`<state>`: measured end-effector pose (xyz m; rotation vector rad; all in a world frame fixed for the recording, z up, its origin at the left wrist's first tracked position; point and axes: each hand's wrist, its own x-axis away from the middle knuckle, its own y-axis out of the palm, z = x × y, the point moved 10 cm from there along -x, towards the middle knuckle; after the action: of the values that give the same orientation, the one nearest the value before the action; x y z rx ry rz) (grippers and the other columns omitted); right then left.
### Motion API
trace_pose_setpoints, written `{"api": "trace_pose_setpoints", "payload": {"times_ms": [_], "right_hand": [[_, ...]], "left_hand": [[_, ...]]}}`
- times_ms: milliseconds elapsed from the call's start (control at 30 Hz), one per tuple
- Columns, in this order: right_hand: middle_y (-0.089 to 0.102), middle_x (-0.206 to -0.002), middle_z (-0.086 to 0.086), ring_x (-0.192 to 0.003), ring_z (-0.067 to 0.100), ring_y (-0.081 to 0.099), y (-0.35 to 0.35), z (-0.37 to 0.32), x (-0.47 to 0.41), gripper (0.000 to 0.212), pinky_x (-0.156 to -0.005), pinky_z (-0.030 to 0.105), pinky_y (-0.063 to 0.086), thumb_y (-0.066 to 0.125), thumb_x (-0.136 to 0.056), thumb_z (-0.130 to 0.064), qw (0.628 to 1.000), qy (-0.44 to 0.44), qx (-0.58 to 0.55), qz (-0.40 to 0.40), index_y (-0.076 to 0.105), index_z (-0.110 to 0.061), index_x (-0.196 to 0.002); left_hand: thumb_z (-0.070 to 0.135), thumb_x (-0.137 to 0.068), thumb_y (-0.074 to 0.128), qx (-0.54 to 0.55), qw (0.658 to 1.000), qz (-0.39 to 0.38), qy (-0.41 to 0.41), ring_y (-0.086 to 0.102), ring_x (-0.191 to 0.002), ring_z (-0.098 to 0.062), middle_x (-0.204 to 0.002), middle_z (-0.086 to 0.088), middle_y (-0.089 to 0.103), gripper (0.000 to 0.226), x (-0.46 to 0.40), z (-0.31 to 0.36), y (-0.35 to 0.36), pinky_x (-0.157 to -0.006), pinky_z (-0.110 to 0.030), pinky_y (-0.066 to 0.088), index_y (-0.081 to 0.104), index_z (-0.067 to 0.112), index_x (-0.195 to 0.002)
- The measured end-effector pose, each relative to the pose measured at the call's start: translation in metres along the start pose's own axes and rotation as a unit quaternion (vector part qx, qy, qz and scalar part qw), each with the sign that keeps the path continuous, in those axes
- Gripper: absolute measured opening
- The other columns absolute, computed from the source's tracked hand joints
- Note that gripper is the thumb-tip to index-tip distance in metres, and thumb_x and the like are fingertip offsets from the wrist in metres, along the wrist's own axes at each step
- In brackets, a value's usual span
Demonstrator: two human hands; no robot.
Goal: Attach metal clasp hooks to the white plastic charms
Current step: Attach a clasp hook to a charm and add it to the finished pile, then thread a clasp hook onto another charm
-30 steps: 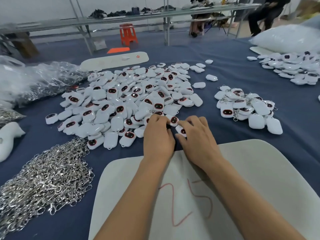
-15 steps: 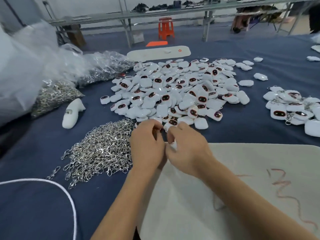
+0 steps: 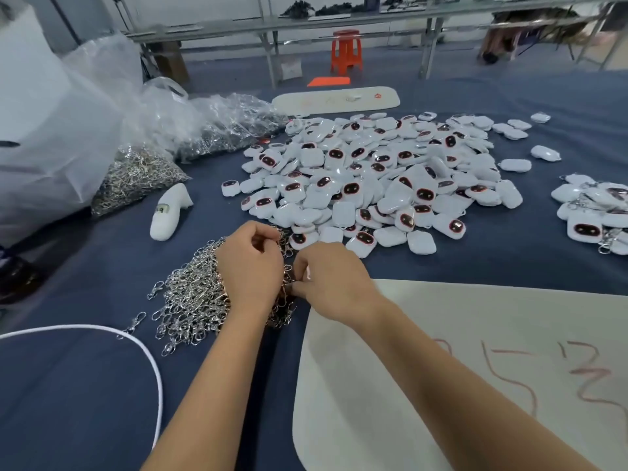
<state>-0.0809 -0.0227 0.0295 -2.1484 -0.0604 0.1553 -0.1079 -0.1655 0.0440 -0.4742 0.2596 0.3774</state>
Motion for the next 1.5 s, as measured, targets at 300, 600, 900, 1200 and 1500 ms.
{"api": "trace_pose_setpoints", "payload": {"times_ms": [300,600,900,1200,1500], "right_hand": [[0.075,-0.075,-0.012,-0.077,0.004,0.067,-0.04,0.046,0.011,0.006,-0.077,0.022,0.053,0.08,-0.089,-0.02,0.94,0.083,-0.316,0.1,0.082,-0.023,-0.085],[0.079,-0.083,-0.013,-0.08,-0.001,0.071,-0.129,0.139,0.072,0.021,-0.074,0.011,0.051,0.073,-0.093,-0.005,0.918,0.072,-0.318,0.226,0.081,-0.024,-0.089],[0.075,-0.081,-0.015,-0.075,0.004,0.067,-0.134,0.178,0.098,0.014,-0.073,0.015,0.05,0.079,-0.088,-0.007,0.923,0.078,-0.244,0.287,0.077,-0.021,-0.088],[0.069,-0.1,-0.012,-0.085,0.005,0.063,-0.137,0.177,0.098,0.017,-0.077,0.017,0.044,0.076,-0.092,-0.009,0.928,0.074,-0.219,0.292,0.08,-0.024,-0.097],[0.068,-0.087,-0.003,-0.068,0.009,0.054,-0.133,0.165,0.093,0.014,-0.065,0.019,0.036,0.076,-0.09,-0.002,0.953,0.023,-0.168,0.253,0.078,-0.015,-0.087]], "left_hand": [[-0.002,-0.083,0.06,0.047,0.998,0.012,0.043,0.067,-0.073,-0.001,-0.077,0.013,0.071,0.027,0.01,0.041,0.012,-0.067,-0.019,0.053,0.072,0.022,-0.081],[0.001,-0.096,0.065,0.267,0.914,-0.294,-0.082,0.069,-0.062,-0.011,-0.08,-0.011,0.077,0.015,0.084,0.082,0.153,-0.066,-0.024,0.059,0.079,0.008,-0.095],[-0.005,-0.088,0.074,0.293,0.909,-0.284,-0.086,0.066,-0.056,-0.011,-0.072,-0.007,0.075,0.018,0.104,0.078,0.181,-0.058,-0.02,0.054,0.076,0.012,-0.086],[-0.004,-0.086,0.075,0.251,0.929,-0.27,-0.026,0.072,-0.061,-0.019,-0.075,-0.007,0.076,0.025,0.107,0.086,0.175,-0.063,-0.029,0.06,0.059,0.015,-0.093],[-0.005,-0.084,0.074,0.19,0.942,-0.276,0.017,0.074,-0.065,-0.017,-0.073,-0.004,0.075,0.025,0.109,0.088,0.175,-0.07,-0.042,0.063,0.062,0.017,-0.087]]}}
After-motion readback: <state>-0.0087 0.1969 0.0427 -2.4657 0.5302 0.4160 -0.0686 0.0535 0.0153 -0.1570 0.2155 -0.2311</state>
